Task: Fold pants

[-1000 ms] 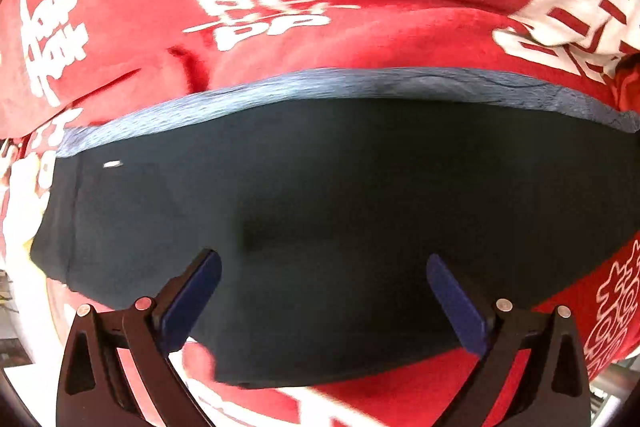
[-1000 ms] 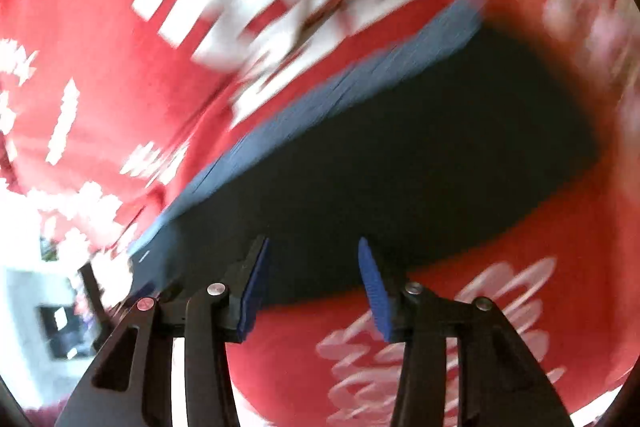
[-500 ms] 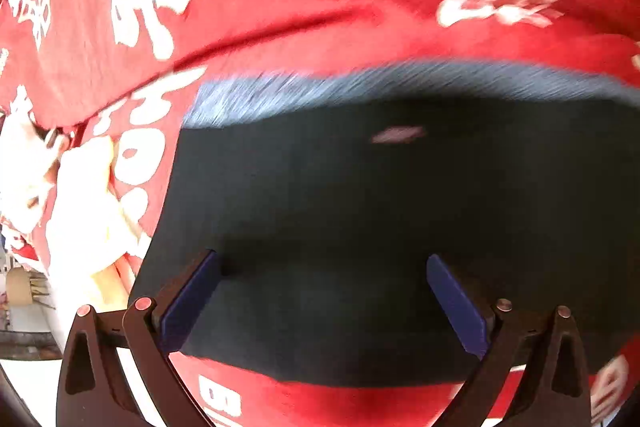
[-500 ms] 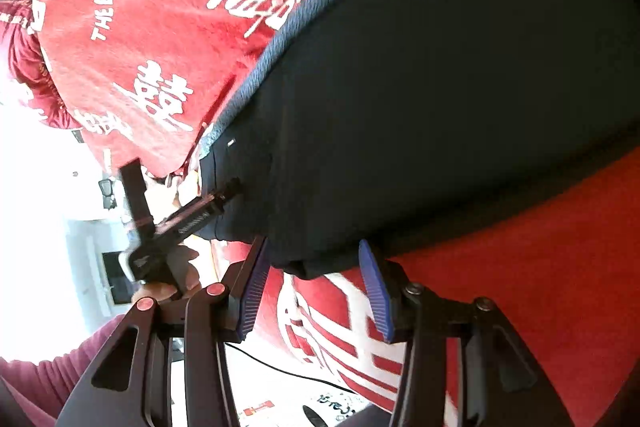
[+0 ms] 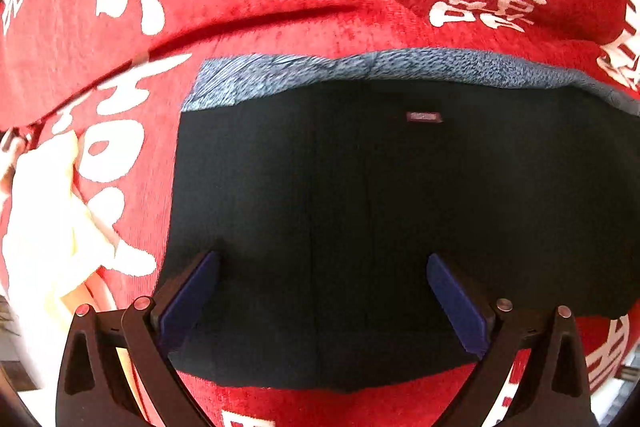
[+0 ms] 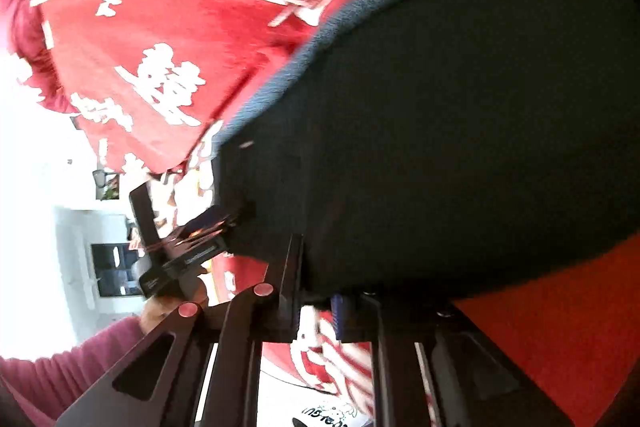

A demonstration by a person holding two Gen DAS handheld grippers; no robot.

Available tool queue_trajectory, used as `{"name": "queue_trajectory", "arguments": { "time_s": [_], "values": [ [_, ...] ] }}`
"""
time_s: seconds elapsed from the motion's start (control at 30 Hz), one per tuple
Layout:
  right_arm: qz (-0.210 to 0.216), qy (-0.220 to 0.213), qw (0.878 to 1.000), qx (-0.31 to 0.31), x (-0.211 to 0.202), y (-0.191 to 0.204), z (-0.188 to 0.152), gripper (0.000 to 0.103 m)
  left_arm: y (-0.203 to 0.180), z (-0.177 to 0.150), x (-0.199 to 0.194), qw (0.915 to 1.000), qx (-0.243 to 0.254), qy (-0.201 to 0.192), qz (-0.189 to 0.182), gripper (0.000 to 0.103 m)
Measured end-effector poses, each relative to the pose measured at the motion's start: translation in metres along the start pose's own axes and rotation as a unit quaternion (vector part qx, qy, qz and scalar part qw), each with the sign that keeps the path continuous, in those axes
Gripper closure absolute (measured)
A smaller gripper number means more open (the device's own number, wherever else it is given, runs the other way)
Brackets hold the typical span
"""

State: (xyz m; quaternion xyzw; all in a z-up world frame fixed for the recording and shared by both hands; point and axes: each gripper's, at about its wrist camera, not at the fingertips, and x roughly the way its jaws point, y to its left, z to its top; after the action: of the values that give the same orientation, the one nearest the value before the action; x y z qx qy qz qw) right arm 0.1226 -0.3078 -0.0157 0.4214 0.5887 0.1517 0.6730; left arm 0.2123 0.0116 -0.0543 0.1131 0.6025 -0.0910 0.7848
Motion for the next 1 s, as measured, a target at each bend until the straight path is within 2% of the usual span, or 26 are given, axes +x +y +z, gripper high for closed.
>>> {"name": "queue_trajectory", "arguments": {
  "time_s": [0.13, 0.2, 0.23, 0.27, 0.3, 0.37, 0.5, 0.6, 0.67, 0.73, 0.77, 0.8, 0.87, 0.93, 1.0],
  "values": [
    [-0.057, 0.022, 0.998, 0.006, 0.011, -0.02, -0.019, 0.092, -0.011, -0.006, -0.006, 0.9998, 0.015, -0.007, 0.009, 0.0],
    [-0.043, 0.02, 0.999, 0.02, 0.005, -0.028, -0.026, 0.091, -0.011, -0.005, -0.008, 0.9998, 0.012, 0.005, 0.013, 0.0],
    [-0.048, 0.024, 0.998, 0.021, 0.001, -0.028, -0.028, 0.087, -0.01, -0.004, -0.009, 0.9997, 0.008, 0.012, 0.018, 0.0],
    [-0.065, 0.035, 0.997, 0.019, -0.006, -0.029, -0.032, 0.078, -0.011, -0.004, -0.012, 0.9995, 0.004, 0.021, 0.025, 0.0],
    [-0.085, 0.044, 0.995, 0.016, -0.012, -0.029, -0.034, 0.075, -0.015, -0.003, -0.016, 0.999, 0.002, 0.028, 0.034, 0.0],
    [-0.098, 0.038, 0.994, 0.006, -0.034, -0.03, -0.036, 0.072, -0.028, -0.002, -0.032, 0.9991, 0.001, 0.022, 0.036, 0.0],
    [-0.156, -0.027, 0.987, -0.026, -0.085, -0.029, -0.012, 0.068, -0.089, 0.007, -0.061, 0.9992, 0.034, -0.013, -0.016, 0.0],
    [-0.188, -0.07, 0.979, -0.045, -0.1, -0.032, 0.023, 0.068, -0.151, 0.019, -0.054, 0.9964, 0.059, -0.014, -0.059, 0.0],
    [-0.204, -0.079, 0.975, -0.047, -0.097, -0.039, 0.043, 0.068, -0.182, 0.023, -0.04, 0.9955, 0.07, -0.007, -0.064, 0.0],
    [-0.235, -0.056, 0.969, -0.05, -0.083, -0.052, 0.05, 0.068, -0.204, 0.016, -0.019, 0.9949, 0.086, 0.01, -0.051, 0.0],
    [-0.229, -0.045, 0.971, -0.049, -0.077, -0.058, 0.049, 0.068, -0.205, 0.011, -0.013, 0.9951, 0.085, 0.013, -0.048, 0.0],
    [-0.216, -0.061, 0.973, -0.053, -0.082, -0.059, 0.047, 0.068, -0.196, 0.006, -0.016, 0.9964, 0.057, -0.003, -0.063, 0.0],
    [-0.202, -0.046, 0.977, -0.043, -0.089, -0.06, 0.042, 0.068, -0.188, 0.005, -0.014, 0.9956, 0.042, 0.028, -0.079, 0.0],
    [-0.194, -0.049, 0.979, -0.039, -0.1, -0.057, 0.045, 0.068, -0.185, 0.013, -0.02, 0.9963, 0.037, 0.042, -0.065, 0.0],
    [-0.202, -0.075, 0.974, -0.065, -0.109, -0.048, 0.055, 0.068, -0.19, 0.031, -0.028, 0.9979, 0.046, 0.014, -0.044, 0.0]
  ]
}}
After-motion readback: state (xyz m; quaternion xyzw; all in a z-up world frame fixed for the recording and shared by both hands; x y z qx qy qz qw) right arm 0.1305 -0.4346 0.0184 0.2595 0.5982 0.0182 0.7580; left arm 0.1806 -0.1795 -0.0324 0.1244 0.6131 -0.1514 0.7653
